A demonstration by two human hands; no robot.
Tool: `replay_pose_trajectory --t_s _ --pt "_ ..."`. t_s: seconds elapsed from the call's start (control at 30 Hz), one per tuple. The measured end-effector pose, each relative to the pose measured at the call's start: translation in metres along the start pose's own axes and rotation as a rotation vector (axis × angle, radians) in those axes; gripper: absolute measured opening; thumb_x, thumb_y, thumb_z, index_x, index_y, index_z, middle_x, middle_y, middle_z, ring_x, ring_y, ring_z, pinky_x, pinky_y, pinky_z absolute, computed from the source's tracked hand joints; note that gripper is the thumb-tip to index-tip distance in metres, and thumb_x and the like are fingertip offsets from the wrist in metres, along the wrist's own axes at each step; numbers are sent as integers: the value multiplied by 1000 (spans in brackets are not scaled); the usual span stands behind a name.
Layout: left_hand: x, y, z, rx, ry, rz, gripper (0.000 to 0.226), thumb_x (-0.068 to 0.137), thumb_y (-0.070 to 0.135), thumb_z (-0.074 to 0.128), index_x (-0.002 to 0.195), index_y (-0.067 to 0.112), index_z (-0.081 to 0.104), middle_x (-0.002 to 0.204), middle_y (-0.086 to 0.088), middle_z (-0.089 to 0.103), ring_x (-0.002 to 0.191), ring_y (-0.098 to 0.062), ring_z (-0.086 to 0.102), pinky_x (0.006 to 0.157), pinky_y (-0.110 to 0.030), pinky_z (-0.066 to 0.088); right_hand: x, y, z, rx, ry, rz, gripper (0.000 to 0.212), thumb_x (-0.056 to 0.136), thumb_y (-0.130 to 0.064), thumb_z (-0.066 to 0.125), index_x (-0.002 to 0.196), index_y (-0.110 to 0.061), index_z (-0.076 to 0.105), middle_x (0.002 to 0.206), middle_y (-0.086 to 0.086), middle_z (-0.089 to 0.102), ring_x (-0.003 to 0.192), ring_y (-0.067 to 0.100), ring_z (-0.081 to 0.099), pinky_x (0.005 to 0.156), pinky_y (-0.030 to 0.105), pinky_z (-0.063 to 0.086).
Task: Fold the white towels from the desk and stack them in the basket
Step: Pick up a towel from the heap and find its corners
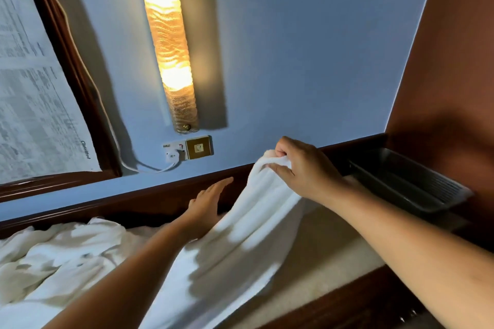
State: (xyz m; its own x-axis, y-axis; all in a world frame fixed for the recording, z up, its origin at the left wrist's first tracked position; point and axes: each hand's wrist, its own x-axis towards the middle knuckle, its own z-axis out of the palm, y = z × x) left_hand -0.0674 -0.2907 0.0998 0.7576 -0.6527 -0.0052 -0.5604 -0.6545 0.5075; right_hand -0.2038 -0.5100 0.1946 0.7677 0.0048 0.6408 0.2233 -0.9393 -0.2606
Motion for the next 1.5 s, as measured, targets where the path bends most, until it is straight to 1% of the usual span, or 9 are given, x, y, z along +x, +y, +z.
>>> replay_pose_trajectory --t_s 0.1,0.2,0.4,0.67,0.83,1.03,1.17,1.3,1.5 --pt "4 50 19 -293 -71 249 99 75 66 75 154 46 19 162 13 30 148 -15 31 120 -51 29 -26 14 -21 -97 82 -118 29 92 -29 67 84 -21 40 82 -13 39 61 16 40 47 22 27" --pt "0 105 35 -538 -167 386 62 80 29 73 136 25 46 122 30 63 112 14 55 94 -21 45 -56 31 -43 -145 147 -113 23 93 -33 56 86 -12 48 81 -3 49 58 24 51 47 33 43" --pt "16 160 60 -537 -300 371 46 65 40 74 105 20 64 89 22 66 78 11 57 75 -13 43 -101 59 -96 -285 214 -135 18 87 -28 53 84 -13 45 76 4 53 55 30 56 44 28 36" --pt "65 219 52 -270 277 343 2 102 20 49 100 19 49 82 8 57 74 -15 54 61 -22 39 -150 105 -121 -593 139 69 33 83 -34 67 82 -24 35 73 -2 53 54 28 59 40 32 39" --pt "89 261 31 -276 322 654 11 99 15 43 104 22 49 79 10 56 71 0 53 64 -10 38 -161 136 -125 30 -323 699 44 80 -77 56 87 -35 52 87 -9 62 81 9 59 71 36 53" --pt "122 317 27 -282 294 958 8 102 20 51 107 25 54 82 16 57 73 -2 51 70 -24 44 -127 161 -147 731 -83 879 89 61 -75 77 139 -45 44 137 -16 57 127 8 55 106 45 46" --pt "151 338 32 -225 321 1098 10 101 29 50 110 31 54 98 13 61 82 -9 59 73 -28 48 -96 182 -148 1102 55 870 52 92 -47 62 138 -23 55 132 8 66 117 22 64 92 38 52" --pt "192 345 37 -58 418 1128 17 99 26 52 115 32 52 108 4 65 89 -20 63 71 -26 45 -62 219 -155 1077 194 922 32 102 -20 50 124 0 61 120 26 67 103 32 65 91 46 50" --pt "254 352 35 38 490 1135 17 99 26 51 114 30 54 112 1 61 88 -26 65 64 -38 56 -31 265 -151 613 244 966 9 101 -22 58 103 -20 66 100 1 71 95 18 67 86 36 53"
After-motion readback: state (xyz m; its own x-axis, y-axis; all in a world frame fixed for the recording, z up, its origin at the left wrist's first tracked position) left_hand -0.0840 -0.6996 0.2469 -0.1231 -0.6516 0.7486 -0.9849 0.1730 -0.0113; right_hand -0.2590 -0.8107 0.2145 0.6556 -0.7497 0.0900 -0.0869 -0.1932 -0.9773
